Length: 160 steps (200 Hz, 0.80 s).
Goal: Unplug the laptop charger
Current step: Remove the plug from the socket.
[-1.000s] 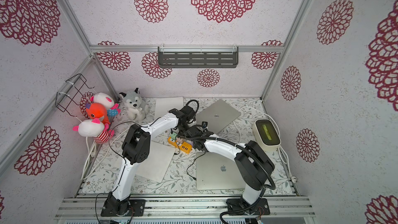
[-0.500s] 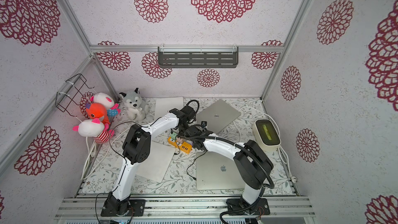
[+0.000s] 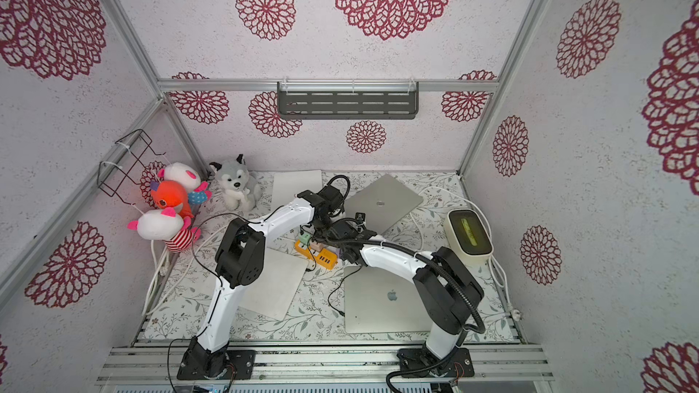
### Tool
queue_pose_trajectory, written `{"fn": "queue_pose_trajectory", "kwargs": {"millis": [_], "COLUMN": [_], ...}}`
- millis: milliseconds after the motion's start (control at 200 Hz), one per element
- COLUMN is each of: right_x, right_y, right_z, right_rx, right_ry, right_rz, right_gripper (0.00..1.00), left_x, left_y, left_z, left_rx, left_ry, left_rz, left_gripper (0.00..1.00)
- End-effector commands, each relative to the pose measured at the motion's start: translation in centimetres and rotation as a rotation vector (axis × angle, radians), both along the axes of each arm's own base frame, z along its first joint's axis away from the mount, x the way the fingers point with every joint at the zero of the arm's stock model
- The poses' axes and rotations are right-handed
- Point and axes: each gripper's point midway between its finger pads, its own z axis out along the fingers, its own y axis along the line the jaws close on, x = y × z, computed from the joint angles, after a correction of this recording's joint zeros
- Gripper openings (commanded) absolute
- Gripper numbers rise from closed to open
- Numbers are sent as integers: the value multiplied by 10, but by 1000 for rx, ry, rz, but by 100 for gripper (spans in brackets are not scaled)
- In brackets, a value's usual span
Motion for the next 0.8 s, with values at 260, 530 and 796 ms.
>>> {"fn": "queue_pose_trajectory", "kwargs": {"millis": [260, 530, 796], "right_x": [4, 5, 3], "right_y": [14, 9, 12], "right_z": [18, 15, 14], "right_rx": [97, 18, 0], "right_ry": [-41, -29, -18], "right_rz": [7, 4, 24], "right_gripper": [33, 33, 33], "left_x": [-17, -17, -19], "left_y": [12, 11, 10], "left_z": [-38, -39, -41], "left_rx": [103, 106, 111], "left_ry": [71, 69, 75], "left_rz": [-15, -16, -19], "left_gripper": [0, 0, 0]}}
